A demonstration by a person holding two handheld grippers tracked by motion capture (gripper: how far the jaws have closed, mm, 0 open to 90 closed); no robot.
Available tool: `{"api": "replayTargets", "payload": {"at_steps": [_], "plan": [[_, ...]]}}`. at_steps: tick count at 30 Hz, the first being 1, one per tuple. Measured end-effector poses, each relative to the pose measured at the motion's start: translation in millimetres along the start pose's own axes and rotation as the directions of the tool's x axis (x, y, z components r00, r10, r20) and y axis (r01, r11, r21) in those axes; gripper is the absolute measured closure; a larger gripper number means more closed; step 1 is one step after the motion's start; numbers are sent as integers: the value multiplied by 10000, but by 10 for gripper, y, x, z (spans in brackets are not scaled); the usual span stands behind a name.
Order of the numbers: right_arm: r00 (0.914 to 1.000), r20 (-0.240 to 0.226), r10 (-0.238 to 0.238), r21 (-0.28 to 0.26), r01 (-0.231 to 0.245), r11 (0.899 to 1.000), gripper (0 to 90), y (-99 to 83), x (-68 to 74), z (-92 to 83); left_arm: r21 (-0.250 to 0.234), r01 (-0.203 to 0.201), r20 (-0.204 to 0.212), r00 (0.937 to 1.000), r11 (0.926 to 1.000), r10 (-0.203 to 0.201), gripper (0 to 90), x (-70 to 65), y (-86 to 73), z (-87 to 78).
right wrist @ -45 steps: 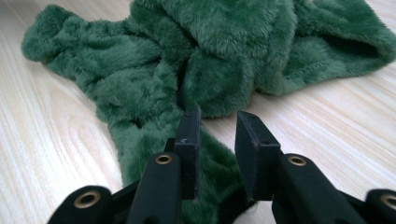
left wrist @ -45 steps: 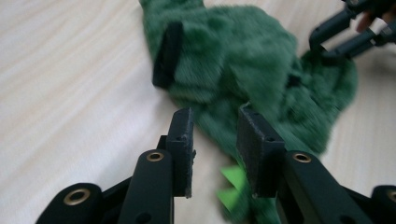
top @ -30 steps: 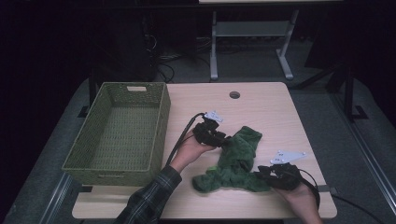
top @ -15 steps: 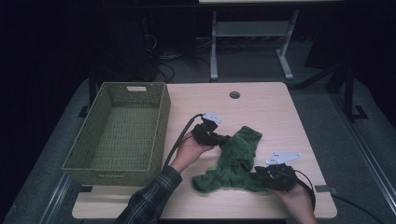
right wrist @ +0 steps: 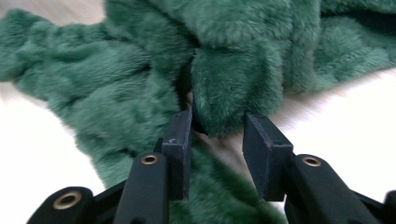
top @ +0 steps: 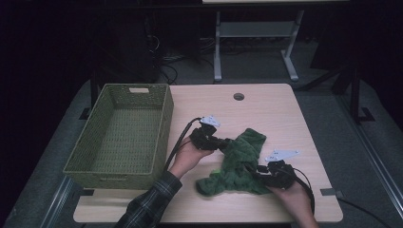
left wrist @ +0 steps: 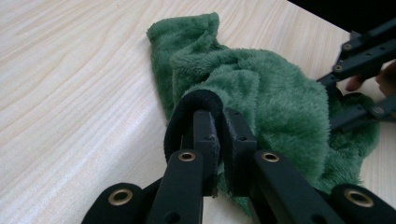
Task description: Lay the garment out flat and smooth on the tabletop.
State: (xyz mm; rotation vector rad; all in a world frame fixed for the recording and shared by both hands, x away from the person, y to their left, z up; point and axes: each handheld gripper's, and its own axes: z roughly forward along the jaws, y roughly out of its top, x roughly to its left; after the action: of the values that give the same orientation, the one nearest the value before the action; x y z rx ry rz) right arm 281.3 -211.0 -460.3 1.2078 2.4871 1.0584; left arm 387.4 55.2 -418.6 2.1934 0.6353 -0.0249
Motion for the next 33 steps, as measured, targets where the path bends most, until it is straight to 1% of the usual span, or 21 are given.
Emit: {"api": "replayTargets", "payload": {"at_steps": [4,5,6,7,8,9,10,12,13,15,17,18,21,23,25,26,27,29,31,32,33], "plan": [[9997,253,-70,-79,72,9999,769,11,-70,-8,37,-92,49,9999,10000,92,851,-13,-8,-6],[9994,351,-61,-140,66,9999,791,17,-84,-24,22,-67,61,10000,10000,67,851,-21,-9,-13],[9990,421,-161,-266,172,9995,809,28,-111,-39,-6,-77,55,10000,10000,77,851,-28,-10,-22],[9989,460,-63,-329,78,9994,820,39,-124,-59,2,-105,62,9999,9999,105,851,-33,-9,-40],[9986,510,-138,-421,160,9990,825,57,-146,-75,-35,-110,73,9999,9999,110,851,-41,-10,-56],[9983,570,-87,-445,112,9989,830,74,-160,-96,-55,-113,86,9999,9999,113,851,-50,-10,-74],[9979,643,-114,-615,154,9980,834,108,-194,-128,-83,-77,96,9999,9999,78,852,-61,-11,-89],[9975,683,-155,-665,201,9976,837,131,-212,-146,-154,-77,101,9999,9999,79,852,-84,-19,-142],[9974,710,-157,-765,211,9968,838,166,-228,-171,-190,-144,60,9999,9997,145,852,-92,-23,-168],[9968,747,-273,-913,341,9952,839,228,-253,-214,-297,-27,9,10000,9996,27,852,-119,-39,-229],[9960,787,-415,-1041,497,9933,839,295,-266,-259,-336,4,-154,9999,9994,-9,853,-140,-64,-298],[9963,739,-436,-1058,513,9931,839,331,-271,-276,-395,50,-240,9997,9992,-59,854,-151,-85,-330],[9951,662,-735,-1116,806,9905,840,434,-290,-293,-392,193,-482,9986,9990,-212,856,-181,-173,-423],[9938,603,-936,-1088,998,9890,841,500,-291,-274,-330,297,-680,9972,9990,-319,858,-193,-236,-456],[9930,509,-1067,-1072,1116,9880,842,550,-298,-235,-156,515,-913,9944,9986,-527,859,-196,-324,-475],[9931,491,-1064,-985,1109,9889,843,568,-302,-208,-20,552,-1036,9931,9985,-551,859,-190,-364,-474],[9926,475,-1122,-918,1161,9890,844,578,-313,-178,79,743,-1118,9910,9972,-729,860,-189,-406,-461],[9937,353,-1066,-729,1089,9914,845,580,-334,-116,393,894,-1210,9891,9952,-841,861,-166,-481,-426],[9950,274,-962,-471,974,9941,846,560,-354,-56,806,881,-1487,9860,9928,-755,862,-144,-535,-376],[9958,163,-901,-282,905,9955,846,525,-381,9,932,897,-1570,9848,9916,-744,862,-128,-555,-345],[9958,163,-901,-282,905,9955,846,525,-381,9,990,988,-1570,9841,9902,-825,862,-117,-571,-313]]}}
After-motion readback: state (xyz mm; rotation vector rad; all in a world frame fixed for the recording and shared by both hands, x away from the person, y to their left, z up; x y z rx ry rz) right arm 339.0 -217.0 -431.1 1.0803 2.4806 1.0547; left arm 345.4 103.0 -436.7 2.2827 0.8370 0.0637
